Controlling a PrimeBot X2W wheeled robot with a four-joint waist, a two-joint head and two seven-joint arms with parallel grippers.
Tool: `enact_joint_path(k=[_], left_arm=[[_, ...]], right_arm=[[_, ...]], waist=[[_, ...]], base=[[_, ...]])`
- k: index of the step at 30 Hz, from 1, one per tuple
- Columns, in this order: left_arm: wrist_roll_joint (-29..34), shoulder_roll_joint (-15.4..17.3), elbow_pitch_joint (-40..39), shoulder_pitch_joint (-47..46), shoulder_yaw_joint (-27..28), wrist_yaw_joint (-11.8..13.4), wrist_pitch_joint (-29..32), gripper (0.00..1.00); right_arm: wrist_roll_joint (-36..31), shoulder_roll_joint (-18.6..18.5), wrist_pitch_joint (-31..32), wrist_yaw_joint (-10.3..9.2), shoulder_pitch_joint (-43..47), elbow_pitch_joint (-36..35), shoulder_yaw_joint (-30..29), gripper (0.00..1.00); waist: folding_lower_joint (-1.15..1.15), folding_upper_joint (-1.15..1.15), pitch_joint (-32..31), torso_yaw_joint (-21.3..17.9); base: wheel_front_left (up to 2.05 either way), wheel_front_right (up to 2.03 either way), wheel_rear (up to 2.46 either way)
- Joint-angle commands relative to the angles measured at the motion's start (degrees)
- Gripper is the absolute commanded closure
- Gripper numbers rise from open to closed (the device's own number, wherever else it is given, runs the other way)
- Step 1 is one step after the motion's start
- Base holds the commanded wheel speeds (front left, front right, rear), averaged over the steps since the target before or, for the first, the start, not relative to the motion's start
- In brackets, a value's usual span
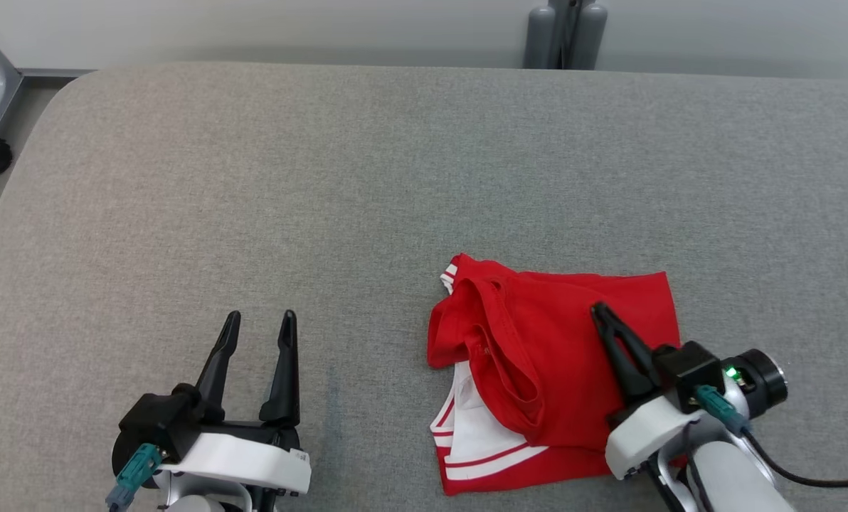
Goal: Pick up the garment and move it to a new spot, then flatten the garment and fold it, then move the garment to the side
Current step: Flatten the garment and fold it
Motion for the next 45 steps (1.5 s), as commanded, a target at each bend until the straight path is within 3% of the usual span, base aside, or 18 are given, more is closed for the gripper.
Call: enact_joint_path(k=[1, 8, 13, 45], left_arm=[[-0.35, 0.23, 0.15, -1.1, -0.05, -0.01, -0.02, 0.0], [-0.91, 0.23, 0.64, -2.06, -1.43, 0.18, -0.02, 0.0], [-1.57, 0.22, 0.5, -2.32, -2.03, 0.54, -0.02, 0.0], [-4.54, 0.23, 1.0, -3.16, -5.19, 2.01, -0.02, 0.0]], right_arm=[[0.6, -0.02, -0.33, 0.0, -1.4, 2.08, 1.13, 1.0], [1.27, 0.92, -0.31, 0.0, -7.43, 13.7, 6.77, 1.0], [0.94, 1.68, -0.28, 0.0, -10.78, 17.81, 8.39, 1.0], [3.82, 2.6, -0.03, 0.01, -22.45, 24.7, 20.43, 1.0]], waist=[[0.0, 0.0, 0.82, 1.0], [0.0, 0.0, 2.06, 3.53], [0.0, 0.0, 2.74, 4.96], [0.0, 0.0, 4.17, 9.76]], base=[[0.0, 0.0, 0.0], [0.0, 0.0, 0.0], [0.0, 0.0, 0.0], [0.0, 0.0, 0.0]])
